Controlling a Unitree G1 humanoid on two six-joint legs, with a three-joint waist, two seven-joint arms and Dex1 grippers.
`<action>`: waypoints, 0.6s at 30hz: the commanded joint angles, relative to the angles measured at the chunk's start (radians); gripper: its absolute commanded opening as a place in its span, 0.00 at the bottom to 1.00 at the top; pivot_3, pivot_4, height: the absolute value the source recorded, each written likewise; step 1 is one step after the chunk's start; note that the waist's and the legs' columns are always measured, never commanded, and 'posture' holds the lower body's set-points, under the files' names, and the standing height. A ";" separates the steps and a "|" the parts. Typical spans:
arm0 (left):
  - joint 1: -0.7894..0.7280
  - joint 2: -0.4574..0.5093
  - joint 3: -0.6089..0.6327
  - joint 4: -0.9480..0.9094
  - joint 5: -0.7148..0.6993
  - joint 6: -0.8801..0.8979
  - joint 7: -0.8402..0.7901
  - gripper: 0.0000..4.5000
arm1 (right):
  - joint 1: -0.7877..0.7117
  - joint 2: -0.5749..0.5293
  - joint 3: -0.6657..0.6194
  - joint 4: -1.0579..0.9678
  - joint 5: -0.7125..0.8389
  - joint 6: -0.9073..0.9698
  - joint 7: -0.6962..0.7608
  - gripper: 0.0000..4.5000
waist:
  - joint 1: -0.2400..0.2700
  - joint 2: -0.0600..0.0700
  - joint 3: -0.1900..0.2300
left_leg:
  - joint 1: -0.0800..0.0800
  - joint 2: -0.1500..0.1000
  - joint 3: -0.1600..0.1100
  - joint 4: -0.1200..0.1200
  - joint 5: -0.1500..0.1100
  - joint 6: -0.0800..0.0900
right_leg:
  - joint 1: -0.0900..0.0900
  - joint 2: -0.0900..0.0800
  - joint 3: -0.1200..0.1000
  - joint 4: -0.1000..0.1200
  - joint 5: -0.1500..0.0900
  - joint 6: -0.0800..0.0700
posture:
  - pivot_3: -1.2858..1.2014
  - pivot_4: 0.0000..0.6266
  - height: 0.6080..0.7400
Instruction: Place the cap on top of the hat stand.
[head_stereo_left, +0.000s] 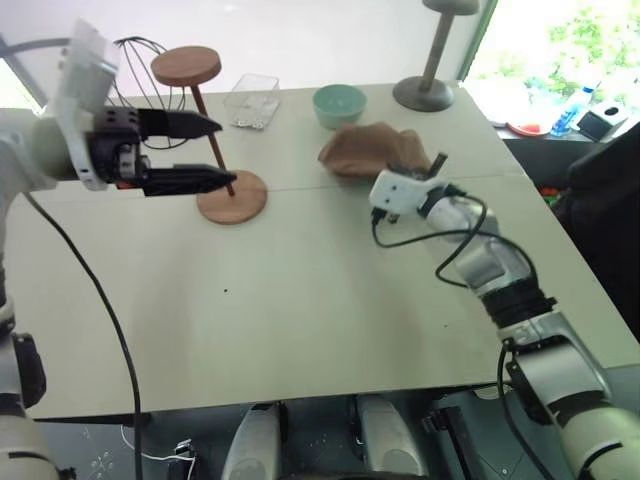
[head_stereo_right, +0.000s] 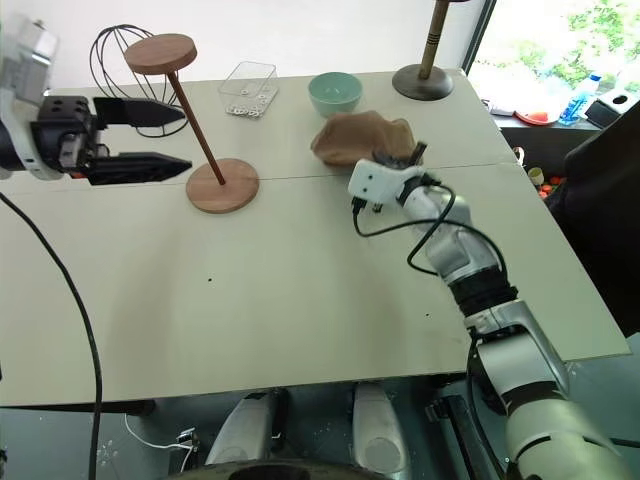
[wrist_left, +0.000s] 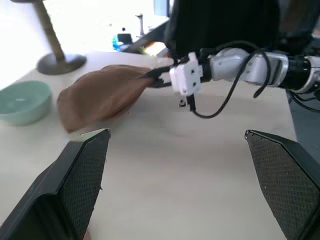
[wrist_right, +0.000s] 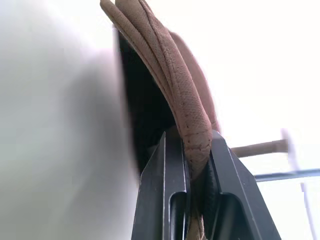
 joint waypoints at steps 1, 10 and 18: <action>0.053 0.012 0.189 -0.062 -0.062 0.048 0.113 1.00 | -0.214 0.001 -0.060 -0.052 0.042 -0.064 -0.007 0.01 | -0.012 0.000 0.000 | 0.000 0.000 0.000 -0.001 0.000 0.000 | 0.000 0.000 0.000 0.001 0.000 0.000 | 0.52 0.24 1.00; 0.270 0.109 0.531 -0.075 -0.103 0.136 0.221 1.00 | -0.515 0.189 -0.003 0.147 0.089 -0.253 -0.030 0.01 | -0.014 -0.002 -0.001 | 0.003 0.002 0.000 -0.010 0.000 0.000 | -0.002 0.002 0.000 0.001 -0.001 -0.002 | 0.52 0.24 1.00; 0.412 0.155 0.754 -0.074 -0.088 0.164 0.261 1.00 | -0.636 0.368 0.031 0.323 0.111 -0.385 -0.048 0.01 | -0.013 -0.003 -0.001 | 0.002 0.002 0.000 -0.011 0.001 -0.002 | -0.003 0.001 0.000 0.001 -0.001 -0.003 | 0.52 0.24 1.00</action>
